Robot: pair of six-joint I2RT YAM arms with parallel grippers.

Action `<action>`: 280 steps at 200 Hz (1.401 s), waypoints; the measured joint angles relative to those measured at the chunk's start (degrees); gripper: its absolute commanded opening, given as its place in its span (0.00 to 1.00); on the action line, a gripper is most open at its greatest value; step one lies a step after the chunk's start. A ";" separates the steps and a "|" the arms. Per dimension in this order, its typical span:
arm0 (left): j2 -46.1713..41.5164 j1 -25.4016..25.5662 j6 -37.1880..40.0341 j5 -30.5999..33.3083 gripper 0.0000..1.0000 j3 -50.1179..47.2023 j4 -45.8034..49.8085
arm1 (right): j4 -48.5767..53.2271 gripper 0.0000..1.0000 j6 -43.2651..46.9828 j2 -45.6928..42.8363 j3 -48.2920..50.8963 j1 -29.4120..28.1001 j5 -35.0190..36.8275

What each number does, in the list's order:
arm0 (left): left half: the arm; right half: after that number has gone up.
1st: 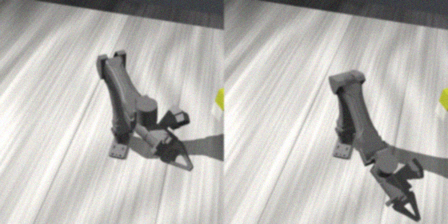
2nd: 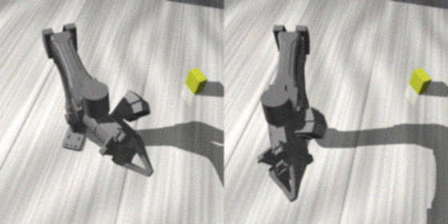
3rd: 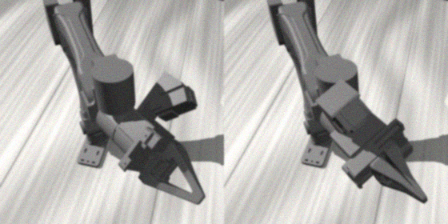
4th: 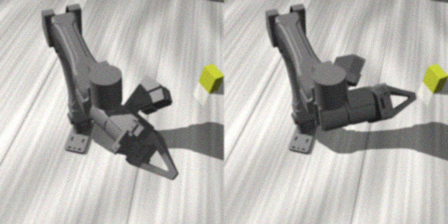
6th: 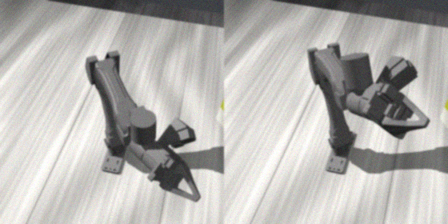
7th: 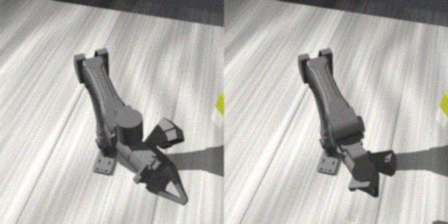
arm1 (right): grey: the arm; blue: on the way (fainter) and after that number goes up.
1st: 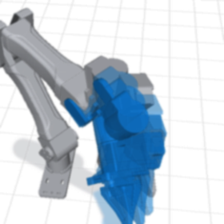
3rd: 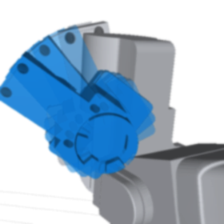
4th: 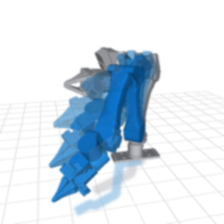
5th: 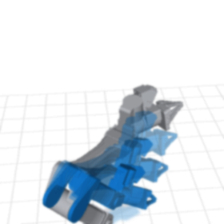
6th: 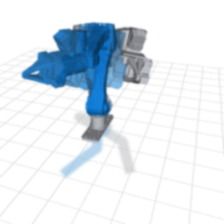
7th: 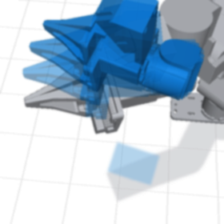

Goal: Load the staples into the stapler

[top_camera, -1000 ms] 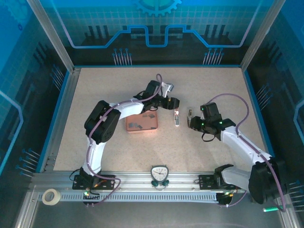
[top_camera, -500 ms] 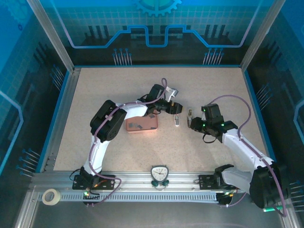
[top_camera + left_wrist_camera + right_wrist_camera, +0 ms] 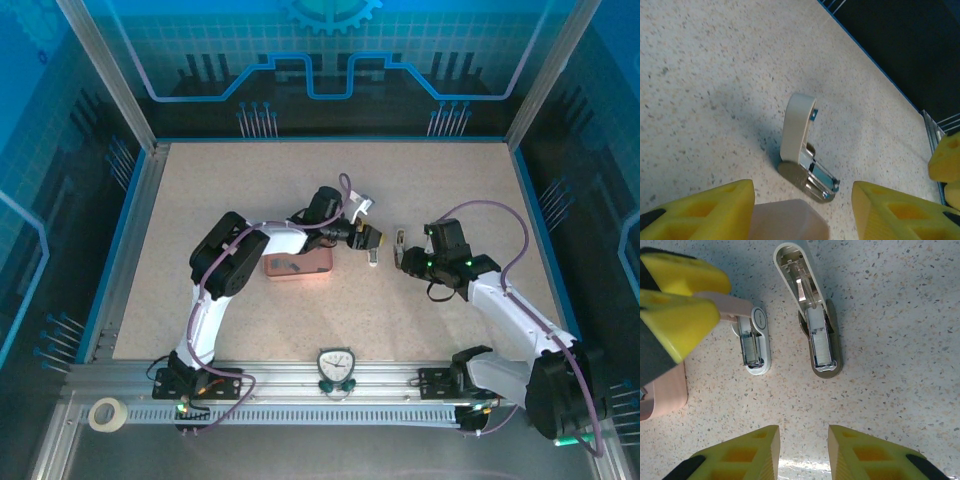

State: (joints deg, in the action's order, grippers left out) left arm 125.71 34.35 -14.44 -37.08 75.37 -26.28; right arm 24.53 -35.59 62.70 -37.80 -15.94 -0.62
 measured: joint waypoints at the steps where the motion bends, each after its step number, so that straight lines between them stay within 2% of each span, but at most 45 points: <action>1: 0.00 0.00 0.04 -0.02 0.55 -0.04 0.00 | 0.00 0.31 0.00 0.00 0.00 0.00 -0.02; 52: -0.15 0.33 4.35 -1.38 0.55 -1.66 1.25 | -1.11 0.31 -0.02 1.68 0.00 0.00 -1.27; 116: -4.44 0.44 4.61 -0.50 0.61 -3.06 4.72 | -1.70 0.31 -0.66 5.22 -1.20 -0.24 -1.95; 193: -13.09 -1.49 2.34 6.38 0.65 -6.45 7.78 | -2.89 0.31 -0.42 16.90 -11.06 -3.26 -2.91; 280: -13.92 -3.65 2.32 7.78 0.66 -9.01 8.94 | -3.02 0.26 0.70 27.78 -17.86 -5.49 -3.37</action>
State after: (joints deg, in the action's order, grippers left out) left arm 111.79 30.70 -12.12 -29.30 66.37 -17.34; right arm 21.52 -34.89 90.48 -55.66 -21.43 -3.99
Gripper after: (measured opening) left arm 0.659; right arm 0.275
